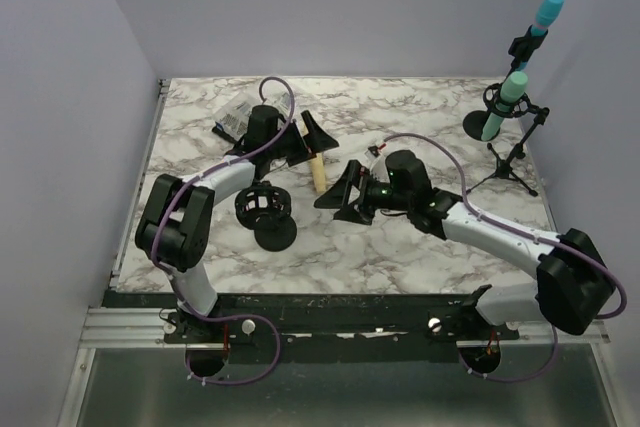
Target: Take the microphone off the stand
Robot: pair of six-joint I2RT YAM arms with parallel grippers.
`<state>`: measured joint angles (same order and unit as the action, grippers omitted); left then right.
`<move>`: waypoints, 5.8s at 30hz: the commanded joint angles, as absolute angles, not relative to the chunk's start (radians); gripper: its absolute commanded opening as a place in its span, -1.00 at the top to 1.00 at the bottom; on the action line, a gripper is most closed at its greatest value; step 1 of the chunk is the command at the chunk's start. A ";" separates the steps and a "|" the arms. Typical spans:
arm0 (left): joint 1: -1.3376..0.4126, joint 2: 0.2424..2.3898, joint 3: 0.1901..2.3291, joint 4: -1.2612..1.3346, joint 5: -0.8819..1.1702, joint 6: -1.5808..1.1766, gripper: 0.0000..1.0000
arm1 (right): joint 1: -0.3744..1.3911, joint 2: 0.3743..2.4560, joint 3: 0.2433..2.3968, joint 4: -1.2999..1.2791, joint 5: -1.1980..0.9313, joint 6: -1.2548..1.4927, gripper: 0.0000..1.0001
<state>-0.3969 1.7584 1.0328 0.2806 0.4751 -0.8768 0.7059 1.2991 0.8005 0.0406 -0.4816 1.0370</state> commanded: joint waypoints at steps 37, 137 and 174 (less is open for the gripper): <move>-0.195 0.993 1.373 -0.735 0.513 -0.404 -0.97 | 0.892 1.759 0.918 0.878 -0.537 0.274 -0.55; -0.216 0.834 1.184 -0.639 0.550 -0.577 -0.97 | 0.900 1.344 1.308 -0.346 -0.190 0.642 -0.27; -0.216 0.851 1.193 -0.660 0.554 -0.514 -0.91 | 0.898 1.451 1.361 -0.361 -0.124 0.567 0.14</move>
